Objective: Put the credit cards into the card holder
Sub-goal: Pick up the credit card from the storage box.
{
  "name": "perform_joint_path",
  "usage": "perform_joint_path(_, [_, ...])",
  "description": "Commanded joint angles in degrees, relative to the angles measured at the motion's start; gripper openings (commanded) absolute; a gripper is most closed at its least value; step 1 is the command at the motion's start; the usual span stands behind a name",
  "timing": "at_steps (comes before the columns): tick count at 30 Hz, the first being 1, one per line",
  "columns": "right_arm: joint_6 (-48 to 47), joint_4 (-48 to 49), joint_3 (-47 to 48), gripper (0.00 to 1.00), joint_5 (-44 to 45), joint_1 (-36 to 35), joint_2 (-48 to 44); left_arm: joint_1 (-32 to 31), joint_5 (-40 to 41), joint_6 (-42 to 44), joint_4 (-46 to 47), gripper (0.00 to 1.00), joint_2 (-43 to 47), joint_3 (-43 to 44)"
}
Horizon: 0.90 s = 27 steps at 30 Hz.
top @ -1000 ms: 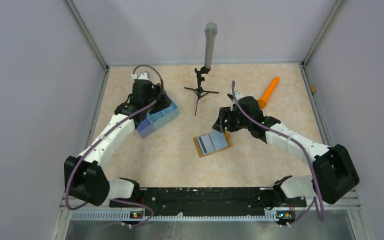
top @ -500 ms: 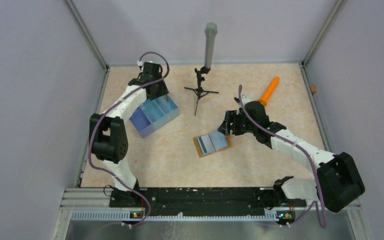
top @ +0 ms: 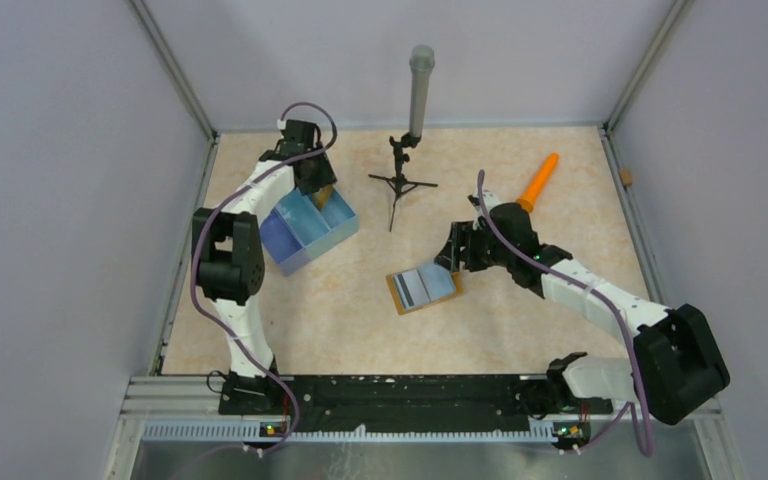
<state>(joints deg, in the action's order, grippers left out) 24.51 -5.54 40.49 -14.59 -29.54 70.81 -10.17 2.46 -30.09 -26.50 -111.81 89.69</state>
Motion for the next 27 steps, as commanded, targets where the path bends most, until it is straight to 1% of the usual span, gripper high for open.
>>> perform_joint_path(1, [0.5,2.2,0.8,0.65,-1.2,0.4,0.5,0.3,-2.2,1.3,2.6,0.5,-1.6,3.7])
perform_joint_path(9, [0.5,2.3,1.2,0.65,-1.6,0.4,1.8,0.5,-2.2,2.3,2.8,0.5,-3.3,3.8])
perform_joint_path(12, [0.5,2.7,1.1,0.66,-1.9,0.4,1.9,0.5,-4.4,2.8,2.4,0.52,-3.9,3.9])
perform_joint_path(20, [0.8,3.0,0.9,0.66,-2.3,0.4,2.4,0.5,-4.0,6.1,4.5,0.52,-0.9,2.0])
perform_joint_path(24, [0.8,3.1,0.8,0.66,-2.3,0.4,2.4,0.2,-3.9,11.4,5.6,0.54,1.7,0.6])
perform_joint_path(27, [1.0,3.3,0.7,0.66,-2.4,0.4,2.4,-0.5,-1.6,17.8,5.4,0.54,3.1,-1.0])
